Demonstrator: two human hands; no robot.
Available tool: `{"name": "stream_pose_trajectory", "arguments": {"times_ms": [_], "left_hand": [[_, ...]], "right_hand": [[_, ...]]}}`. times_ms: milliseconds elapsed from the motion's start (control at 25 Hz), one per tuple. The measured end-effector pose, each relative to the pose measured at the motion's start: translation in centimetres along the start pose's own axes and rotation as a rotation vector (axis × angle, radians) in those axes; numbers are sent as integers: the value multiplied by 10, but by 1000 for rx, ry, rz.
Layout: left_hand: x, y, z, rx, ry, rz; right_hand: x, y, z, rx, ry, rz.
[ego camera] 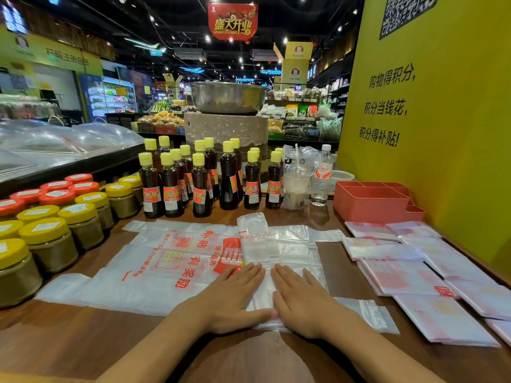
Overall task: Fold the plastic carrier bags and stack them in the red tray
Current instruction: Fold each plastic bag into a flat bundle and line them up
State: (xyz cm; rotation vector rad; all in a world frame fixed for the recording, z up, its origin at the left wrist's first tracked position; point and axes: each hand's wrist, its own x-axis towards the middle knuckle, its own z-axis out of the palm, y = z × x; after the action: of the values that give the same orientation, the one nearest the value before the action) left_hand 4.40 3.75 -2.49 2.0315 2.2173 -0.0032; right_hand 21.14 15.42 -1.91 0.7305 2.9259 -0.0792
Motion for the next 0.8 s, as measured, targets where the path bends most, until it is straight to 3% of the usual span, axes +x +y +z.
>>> {"name": "stream_pose_trajectory", "arguments": {"times_ms": [440, 600, 800], "left_hand": [[0, 1, -8, -44, -30, -4], [-5, 3, -10, -82, 28, 22], [-10, 7, -16, -237, 18, 35]], "right_hand": [[-1, 2, 4, 51, 45, -3], [0, 2, 7, 91, 83, -2], [-7, 12, -7, 433, 126, 17]]}}
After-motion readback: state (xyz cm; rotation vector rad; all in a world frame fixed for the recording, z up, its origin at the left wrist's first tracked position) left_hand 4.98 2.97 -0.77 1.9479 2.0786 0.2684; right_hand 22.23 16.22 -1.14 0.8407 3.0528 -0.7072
